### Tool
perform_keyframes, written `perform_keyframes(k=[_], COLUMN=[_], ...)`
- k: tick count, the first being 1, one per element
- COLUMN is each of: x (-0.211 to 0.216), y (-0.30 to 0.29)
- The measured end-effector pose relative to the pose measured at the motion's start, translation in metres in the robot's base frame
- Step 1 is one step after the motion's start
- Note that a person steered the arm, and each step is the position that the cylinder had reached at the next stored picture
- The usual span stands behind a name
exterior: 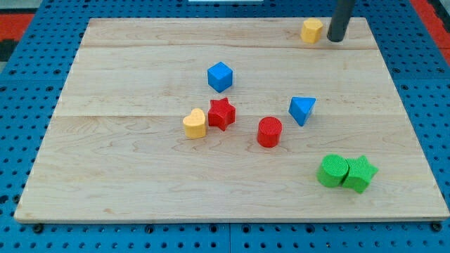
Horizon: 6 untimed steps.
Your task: Push the red circle into the yellow heart
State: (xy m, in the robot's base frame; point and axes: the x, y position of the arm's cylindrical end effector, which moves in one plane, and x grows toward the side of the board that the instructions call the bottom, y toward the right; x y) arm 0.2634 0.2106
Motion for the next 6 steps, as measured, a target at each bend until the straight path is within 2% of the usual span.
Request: perform_keyframes(k=[2,3,4,5,6], x=[0.138,0.190,0.226,0.237,0.239], y=[0.001,-0.027,-0.112,-0.210,-0.247])
